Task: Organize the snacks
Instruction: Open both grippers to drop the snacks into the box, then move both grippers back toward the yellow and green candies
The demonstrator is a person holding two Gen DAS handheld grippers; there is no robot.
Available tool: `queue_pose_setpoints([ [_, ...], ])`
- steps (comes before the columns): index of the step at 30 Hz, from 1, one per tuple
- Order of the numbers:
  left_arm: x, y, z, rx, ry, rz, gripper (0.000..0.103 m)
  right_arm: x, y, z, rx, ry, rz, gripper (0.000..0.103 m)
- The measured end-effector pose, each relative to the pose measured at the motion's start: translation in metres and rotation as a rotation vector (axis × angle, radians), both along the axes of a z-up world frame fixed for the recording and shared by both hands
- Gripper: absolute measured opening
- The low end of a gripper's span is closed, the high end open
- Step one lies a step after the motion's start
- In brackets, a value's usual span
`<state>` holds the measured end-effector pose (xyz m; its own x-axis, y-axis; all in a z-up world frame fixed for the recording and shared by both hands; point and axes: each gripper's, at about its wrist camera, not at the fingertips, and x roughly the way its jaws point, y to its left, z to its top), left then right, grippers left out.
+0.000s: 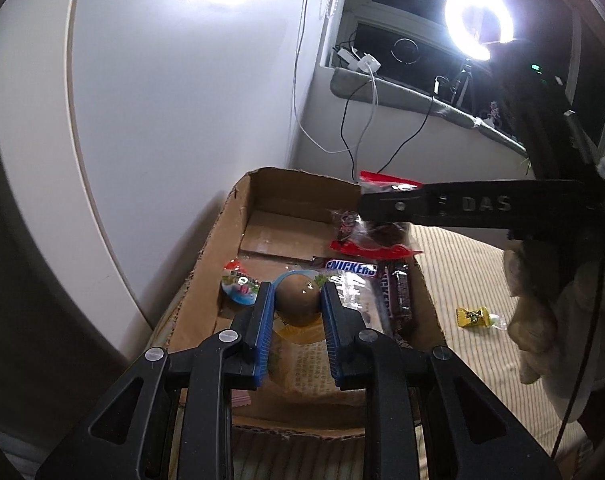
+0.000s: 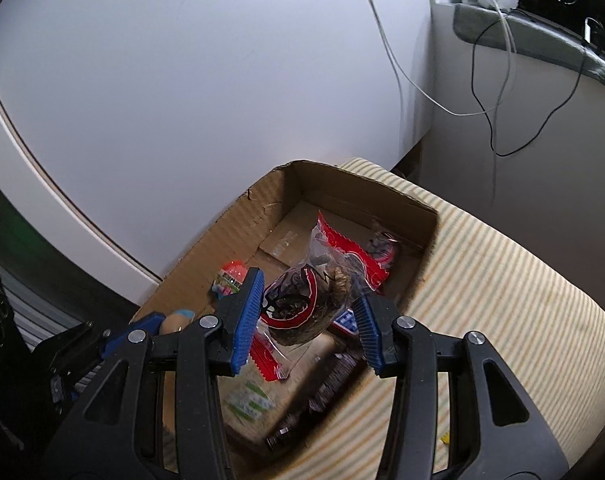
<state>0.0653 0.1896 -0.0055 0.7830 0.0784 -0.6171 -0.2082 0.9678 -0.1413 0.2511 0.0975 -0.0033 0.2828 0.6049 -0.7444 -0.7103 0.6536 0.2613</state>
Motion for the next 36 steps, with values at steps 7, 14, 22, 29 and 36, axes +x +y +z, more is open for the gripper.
queue_pose_setpoints([
  [7,-0.001,0.002,-0.003,-0.008,0.005,0.002,0.022,0.005,0.021,-0.01,-0.015,0.016,0.018,0.047],
  [14,0.001,0.004,-0.005,-0.014,0.012,-0.003,0.023,0.004,0.026,-0.012,-0.022,0.012,0.016,0.051],
  [22,0.001,0.001,-0.003,-0.007,0.004,-0.003,0.048,0.002,0.02,-0.004,-0.024,-0.027,-0.01,0.073],
  [29,-0.003,-0.003,0.001,-0.003,-0.003,-0.002,0.048,0.0,0.007,0.002,-0.028,-0.039,-0.027,0.073],
  [36,-0.007,-0.016,0.006,0.004,-0.011,-0.018,0.048,-0.004,-0.012,0.009,-0.023,-0.049,-0.039,0.073],
])
